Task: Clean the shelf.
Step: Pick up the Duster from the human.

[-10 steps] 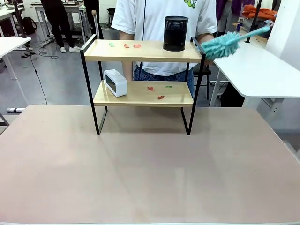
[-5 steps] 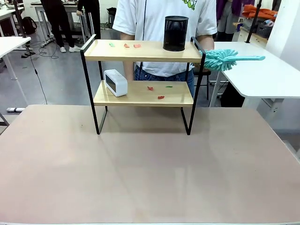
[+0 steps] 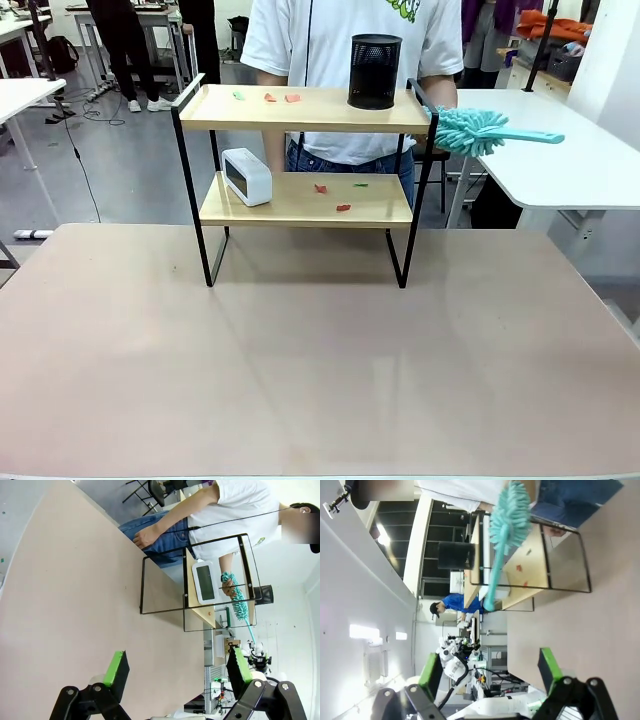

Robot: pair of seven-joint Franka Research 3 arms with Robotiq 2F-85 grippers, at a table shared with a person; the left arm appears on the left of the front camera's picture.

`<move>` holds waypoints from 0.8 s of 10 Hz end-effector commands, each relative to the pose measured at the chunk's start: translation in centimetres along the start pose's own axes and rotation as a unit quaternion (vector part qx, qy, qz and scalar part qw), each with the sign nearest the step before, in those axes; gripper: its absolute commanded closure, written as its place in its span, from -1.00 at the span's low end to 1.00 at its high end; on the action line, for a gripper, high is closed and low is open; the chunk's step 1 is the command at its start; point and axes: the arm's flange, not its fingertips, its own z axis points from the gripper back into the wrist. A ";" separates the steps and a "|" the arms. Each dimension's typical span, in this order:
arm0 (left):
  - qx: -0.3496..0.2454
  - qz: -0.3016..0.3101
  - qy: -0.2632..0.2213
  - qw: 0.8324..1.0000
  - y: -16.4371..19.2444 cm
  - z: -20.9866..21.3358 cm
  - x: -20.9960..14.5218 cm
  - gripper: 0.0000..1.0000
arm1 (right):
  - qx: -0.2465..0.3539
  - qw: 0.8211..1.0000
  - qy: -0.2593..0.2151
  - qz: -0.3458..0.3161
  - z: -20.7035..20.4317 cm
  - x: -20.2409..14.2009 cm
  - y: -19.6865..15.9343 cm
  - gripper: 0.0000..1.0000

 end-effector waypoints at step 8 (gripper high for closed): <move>-0.010 -0.013 -0.003 1.000 0.1 0.1 0.0 -1.00 | -0.061 0.987 0.049 -0.139 -8.9 6.7 1.4 -1.00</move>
